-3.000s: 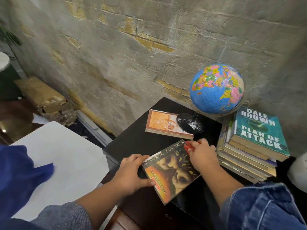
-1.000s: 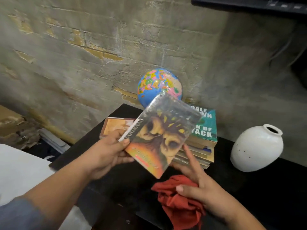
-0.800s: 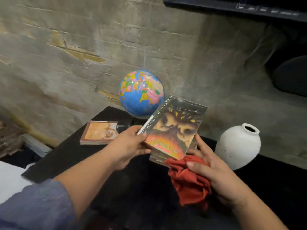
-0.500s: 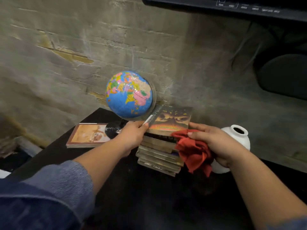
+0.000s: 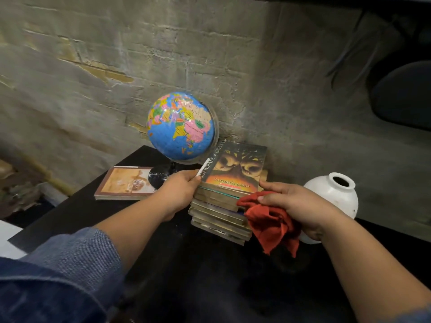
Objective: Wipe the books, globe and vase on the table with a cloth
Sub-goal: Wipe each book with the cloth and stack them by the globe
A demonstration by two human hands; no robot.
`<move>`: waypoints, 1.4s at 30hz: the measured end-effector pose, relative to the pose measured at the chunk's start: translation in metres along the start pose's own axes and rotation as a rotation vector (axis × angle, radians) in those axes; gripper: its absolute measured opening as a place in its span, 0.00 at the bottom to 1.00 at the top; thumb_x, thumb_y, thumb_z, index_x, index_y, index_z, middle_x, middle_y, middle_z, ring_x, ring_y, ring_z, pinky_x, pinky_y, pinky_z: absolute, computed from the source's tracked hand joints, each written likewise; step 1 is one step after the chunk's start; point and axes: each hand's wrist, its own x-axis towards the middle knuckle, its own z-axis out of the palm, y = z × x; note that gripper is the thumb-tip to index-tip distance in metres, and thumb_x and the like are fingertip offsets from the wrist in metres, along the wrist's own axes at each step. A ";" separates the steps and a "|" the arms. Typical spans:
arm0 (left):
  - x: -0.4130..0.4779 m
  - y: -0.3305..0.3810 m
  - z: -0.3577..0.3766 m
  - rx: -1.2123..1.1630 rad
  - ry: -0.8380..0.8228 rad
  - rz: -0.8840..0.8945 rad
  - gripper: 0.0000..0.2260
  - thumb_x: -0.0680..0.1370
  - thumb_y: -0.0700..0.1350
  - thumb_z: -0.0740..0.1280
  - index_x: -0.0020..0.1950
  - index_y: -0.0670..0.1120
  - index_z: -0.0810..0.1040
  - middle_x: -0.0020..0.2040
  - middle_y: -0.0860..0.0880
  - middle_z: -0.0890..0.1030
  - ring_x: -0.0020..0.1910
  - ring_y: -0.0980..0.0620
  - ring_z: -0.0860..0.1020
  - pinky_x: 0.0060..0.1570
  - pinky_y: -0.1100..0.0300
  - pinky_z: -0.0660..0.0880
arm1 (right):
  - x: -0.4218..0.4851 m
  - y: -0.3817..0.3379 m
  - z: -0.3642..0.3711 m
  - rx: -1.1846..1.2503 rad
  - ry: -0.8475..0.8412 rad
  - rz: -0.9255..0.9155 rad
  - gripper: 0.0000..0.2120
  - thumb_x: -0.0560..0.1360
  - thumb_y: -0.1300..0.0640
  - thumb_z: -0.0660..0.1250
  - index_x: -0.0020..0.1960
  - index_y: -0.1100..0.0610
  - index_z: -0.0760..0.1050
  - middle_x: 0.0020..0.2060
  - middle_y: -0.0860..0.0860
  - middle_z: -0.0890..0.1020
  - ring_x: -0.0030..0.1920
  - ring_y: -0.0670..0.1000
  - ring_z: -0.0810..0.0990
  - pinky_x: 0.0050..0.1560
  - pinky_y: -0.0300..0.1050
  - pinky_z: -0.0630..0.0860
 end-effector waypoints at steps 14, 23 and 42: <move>-0.003 -0.002 -0.002 0.074 0.052 -0.047 0.16 0.82 0.45 0.56 0.69 0.49 0.71 0.55 0.52 0.78 0.59 0.52 0.75 0.65 0.49 0.70 | -0.017 0.004 0.008 0.071 0.113 -0.115 0.15 0.69 0.56 0.74 0.56 0.50 0.80 0.49 0.53 0.85 0.43 0.52 0.85 0.41 0.45 0.79; -0.011 -0.059 -0.062 0.165 0.288 -0.100 0.16 0.80 0.47 0.62 0.69 0.50 0.72 0.66 0.49 0.75 0.64 0.51 0.72 0.63 0.57 0.68 | -0.014 -0.010 0.086 0.086 -0.253 -0.063 0.17 0.69 0.60 0.73 0.58 0.52 0.80 0.50 0.52 0.84 0.47 0.49 0.82 0.50 0.40 0.77; 0.036 -0.154 -0.241 0.126 0.332 -0.291 0.20 0.78 0.43 0.66 0.70 0.45 0.70 0.67 0.45 0.75 0.65 0.48 0.73 0.63 0.58 0.67 | 0.133 -0.026 0.263 0.213 0.168 0.188 0.11 0.74 0.64 0.68 0.56 0.59 0.75 0.39 0.58 0.83 0.30 0.51 0.82 0.28 0.40 0.76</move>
